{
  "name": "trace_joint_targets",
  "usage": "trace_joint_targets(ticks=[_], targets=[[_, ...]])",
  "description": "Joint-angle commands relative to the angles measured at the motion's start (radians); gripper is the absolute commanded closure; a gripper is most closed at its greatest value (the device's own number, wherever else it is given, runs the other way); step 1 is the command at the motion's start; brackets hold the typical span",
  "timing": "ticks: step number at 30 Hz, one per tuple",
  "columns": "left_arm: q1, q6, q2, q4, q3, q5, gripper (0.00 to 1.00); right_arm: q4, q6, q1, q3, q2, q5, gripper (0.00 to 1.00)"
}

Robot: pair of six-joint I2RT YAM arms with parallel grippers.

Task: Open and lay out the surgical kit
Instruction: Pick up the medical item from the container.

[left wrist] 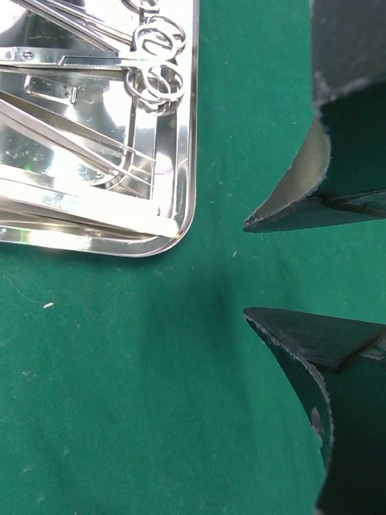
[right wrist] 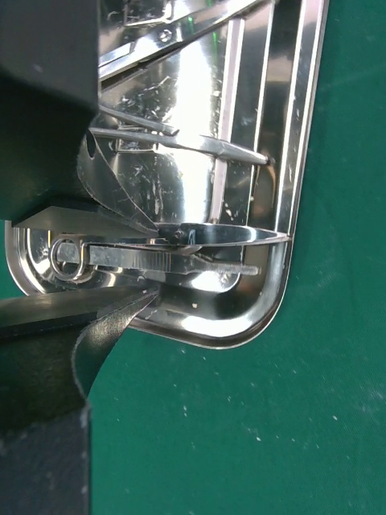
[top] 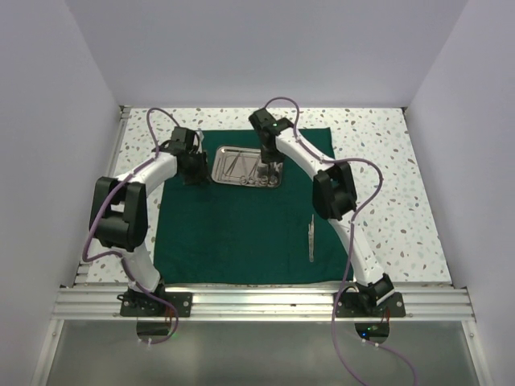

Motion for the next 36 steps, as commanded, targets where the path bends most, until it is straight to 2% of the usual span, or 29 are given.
trace_joint_targets(ticks=[1, 13, 21, 26, 31, 36], targets=[[0.006, -0.006, -0.036, 0.043, 0.006, 0.002, 0.53, 0.024, 0.008, -0.023, -0.002, -0.034, 0.043, 0.66], [0.006, -0.001, -0.026, 0.024, 0.009, -0.012, 0.53, 0.126, 0.031, -0.049, 0.041, 0.061, -0.012, 0.67], [0.006, 0.005, -0.007, -0.002, 0.043, -0.029, 0.53, 0.234, 0.038, -0.052, 0.064, 0.046, -0.069, 0.67], [0.006, 0.005, 0.002, -0.007, 0.050, -0.033, 0.54, 0.350, 0.025, -0.051, -0.035, -0.040, -0.088, 0.67], [0.006, 0.006, -0.004, -0.004, 0.043, -0.039, 0.54, 0.381, -0.019, -0.047, -0.026, -0.047, -0.146, 0.66], [0.006, 0.006, -0.012, 0.001, 0.034, -0.042, 0.54, 0.320, -0.025, -0.047, 0.046, 0.024, -0.157, 0.65]])
